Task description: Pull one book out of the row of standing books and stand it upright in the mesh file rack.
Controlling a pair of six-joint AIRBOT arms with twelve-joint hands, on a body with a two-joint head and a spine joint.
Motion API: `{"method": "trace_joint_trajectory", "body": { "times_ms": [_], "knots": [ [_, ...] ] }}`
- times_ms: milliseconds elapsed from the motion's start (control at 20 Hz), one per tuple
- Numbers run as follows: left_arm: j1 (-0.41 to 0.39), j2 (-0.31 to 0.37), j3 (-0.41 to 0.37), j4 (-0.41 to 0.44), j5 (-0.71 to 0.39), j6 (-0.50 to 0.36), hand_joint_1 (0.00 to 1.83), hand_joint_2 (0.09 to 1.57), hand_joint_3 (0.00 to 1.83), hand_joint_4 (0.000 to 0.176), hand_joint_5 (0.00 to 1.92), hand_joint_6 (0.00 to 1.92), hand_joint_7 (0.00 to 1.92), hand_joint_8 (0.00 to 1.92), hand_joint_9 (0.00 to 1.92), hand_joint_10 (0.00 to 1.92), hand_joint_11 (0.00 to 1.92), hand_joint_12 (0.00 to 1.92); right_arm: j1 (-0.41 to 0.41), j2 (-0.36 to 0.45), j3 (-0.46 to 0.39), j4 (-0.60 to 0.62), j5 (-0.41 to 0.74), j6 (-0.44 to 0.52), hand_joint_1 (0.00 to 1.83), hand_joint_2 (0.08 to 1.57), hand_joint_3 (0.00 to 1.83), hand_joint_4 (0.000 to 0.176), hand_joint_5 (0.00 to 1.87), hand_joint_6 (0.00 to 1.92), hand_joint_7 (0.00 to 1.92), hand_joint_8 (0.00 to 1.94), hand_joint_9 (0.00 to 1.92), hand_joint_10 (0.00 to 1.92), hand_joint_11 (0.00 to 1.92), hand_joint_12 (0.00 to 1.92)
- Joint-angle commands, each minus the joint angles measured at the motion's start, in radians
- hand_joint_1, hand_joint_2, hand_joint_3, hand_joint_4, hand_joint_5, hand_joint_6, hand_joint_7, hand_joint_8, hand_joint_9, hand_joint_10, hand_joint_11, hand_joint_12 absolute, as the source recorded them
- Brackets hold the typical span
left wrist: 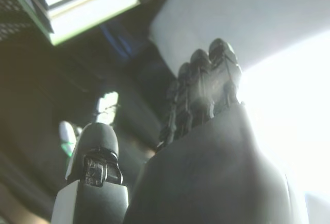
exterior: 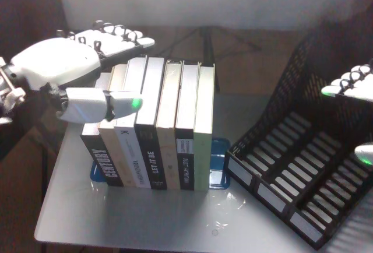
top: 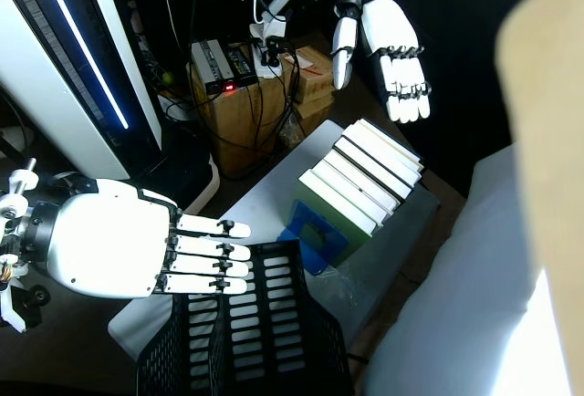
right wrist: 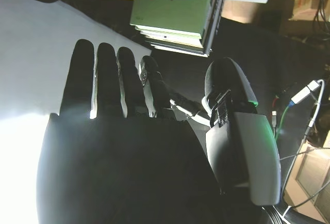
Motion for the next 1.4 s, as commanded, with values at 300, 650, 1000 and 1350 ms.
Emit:
{"method": "trace_joint_trajectory", "body": {
  "times_ms": [300, 650, 1000, 1350],
  "knots": [
    [-0.069, -0.079, 0.069, 0.112, 0.025, -0.048, 0.00, 1.18, 0.00, 0.072, 0.08, 0.03, 0.00, 0.00, 0.00, 0.00, 0.00, 0.00, -0.037, -0.009, 0.021, 0.055, 0.109, 0.000, 0.16, 1.28, 0.01, 0.000, 0.00, 0.00, 0.00, 0.00, 0.00, 0.00, 0.00, 0.00],
    [-0.084, -0.113, 0.092, 0.178, 0.103, -0.061, 0.00, 1.12, 0.00, 0.050, 0.37, 0.03, 0.00, 0.00, 0.00, 0.00, 0.00, 0.00, -0.044, -0.021, 0.029, 0.065, 0.109, 0.000, 0.15, 1.27, 0.00, 0.000, 0.00, 0.00, 0.00, 0.00, 0.00, 0.00, 0.00, 0.00],
    [-0.089, -0.150, 0.122, 0.215, 0.178, -0.069, 0.00, 1.14, 0.00, 0.035, 0.47, 0.02, 0.00, 0.00, 0.00, 0.00, 0.00, 0.00, -0.054, -0.022, 0.029, 0.081, 0.115, 0.000, 0.12, 1.28, 0.01, 0.000, 0.00, 0.00, 0.00, 0.00, 0.00, 0.00, 0.00, 0.00],
    [-0.099, -0.184, 0.138, 0.293, 0.261, -0.069, 0.00, 1.16, 0.00, 0.016, 0.56, 0.04, 0.02, 0.00, 0.00, 0.00, 0.00, 0.00, -0.062, -0.027, 0.030, 0.094, 0.122, 0.000, 0.15, 1.29, 0.00, 0.000, 0.00, 0.00, 0.00, 0.00, 0.00, 0.00, 0.00, 0.00]
  ]
}}
